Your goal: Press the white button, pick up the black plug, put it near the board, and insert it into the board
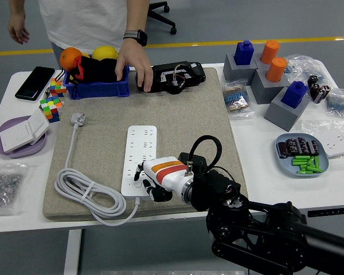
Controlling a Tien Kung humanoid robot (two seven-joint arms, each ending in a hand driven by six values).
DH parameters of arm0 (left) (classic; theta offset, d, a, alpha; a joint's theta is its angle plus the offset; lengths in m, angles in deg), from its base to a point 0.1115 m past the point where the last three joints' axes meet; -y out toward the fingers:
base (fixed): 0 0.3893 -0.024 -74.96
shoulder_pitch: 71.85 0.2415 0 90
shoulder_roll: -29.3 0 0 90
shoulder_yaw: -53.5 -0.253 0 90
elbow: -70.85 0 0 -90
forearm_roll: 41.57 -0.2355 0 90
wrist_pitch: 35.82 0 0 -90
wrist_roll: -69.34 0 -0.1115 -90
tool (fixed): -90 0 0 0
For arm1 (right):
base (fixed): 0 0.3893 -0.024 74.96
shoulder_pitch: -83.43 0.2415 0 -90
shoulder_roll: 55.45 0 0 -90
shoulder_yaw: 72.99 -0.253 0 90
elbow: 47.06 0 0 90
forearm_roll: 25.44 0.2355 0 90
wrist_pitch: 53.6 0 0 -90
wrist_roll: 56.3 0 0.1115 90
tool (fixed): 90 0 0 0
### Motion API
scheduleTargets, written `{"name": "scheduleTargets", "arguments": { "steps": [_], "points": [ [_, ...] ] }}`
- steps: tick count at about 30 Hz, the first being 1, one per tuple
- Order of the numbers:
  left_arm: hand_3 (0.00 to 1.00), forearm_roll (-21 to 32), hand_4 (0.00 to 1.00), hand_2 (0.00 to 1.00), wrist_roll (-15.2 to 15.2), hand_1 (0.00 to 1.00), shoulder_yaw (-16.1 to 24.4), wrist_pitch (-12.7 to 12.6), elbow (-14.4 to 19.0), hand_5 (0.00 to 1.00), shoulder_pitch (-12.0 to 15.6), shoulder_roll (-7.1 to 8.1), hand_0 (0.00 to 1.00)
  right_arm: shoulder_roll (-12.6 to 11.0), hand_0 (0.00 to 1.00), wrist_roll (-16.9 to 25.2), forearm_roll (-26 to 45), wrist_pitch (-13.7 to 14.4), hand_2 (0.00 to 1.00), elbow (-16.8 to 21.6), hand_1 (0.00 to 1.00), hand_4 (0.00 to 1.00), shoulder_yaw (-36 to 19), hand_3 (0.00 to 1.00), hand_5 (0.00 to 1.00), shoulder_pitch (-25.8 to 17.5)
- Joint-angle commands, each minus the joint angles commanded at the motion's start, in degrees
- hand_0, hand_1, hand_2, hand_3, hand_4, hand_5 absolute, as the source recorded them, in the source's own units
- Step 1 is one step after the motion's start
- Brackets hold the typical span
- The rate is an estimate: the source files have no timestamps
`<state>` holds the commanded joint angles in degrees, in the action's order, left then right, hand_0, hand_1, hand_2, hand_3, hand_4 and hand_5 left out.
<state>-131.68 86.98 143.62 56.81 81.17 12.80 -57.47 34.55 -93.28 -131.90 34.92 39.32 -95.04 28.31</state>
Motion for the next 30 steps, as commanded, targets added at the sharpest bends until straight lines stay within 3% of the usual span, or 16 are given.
{"name": "scheduleTargets", "arguments": {
  "steps": [8, 30],
  "points": [
    [0.685, 0.2, 0.582, 0.642, 0.0, 0.643, -0.3, 0.0, 0.0, 0.029, -0.1, 0.04, 0.652, 0.0, 0.002, 0.0, -0.3, 0.2, 0.089, -0.8, 0.002, 0.24, 1.1, 0.765, 0.002, 0.5],
    [0.684, 0.2, 0.581, 0.641, -0.1, 0.643, -0.3, 0.0, 0.0, 0.029, -0.1, 0.02, 0.651, 0.0, 0.002, 0.2, 1.3, -0.2, 0.09, -3.4, 0.002, 0.223, 3.4, 0.752, 0.002, 0.6]
  ]
}}
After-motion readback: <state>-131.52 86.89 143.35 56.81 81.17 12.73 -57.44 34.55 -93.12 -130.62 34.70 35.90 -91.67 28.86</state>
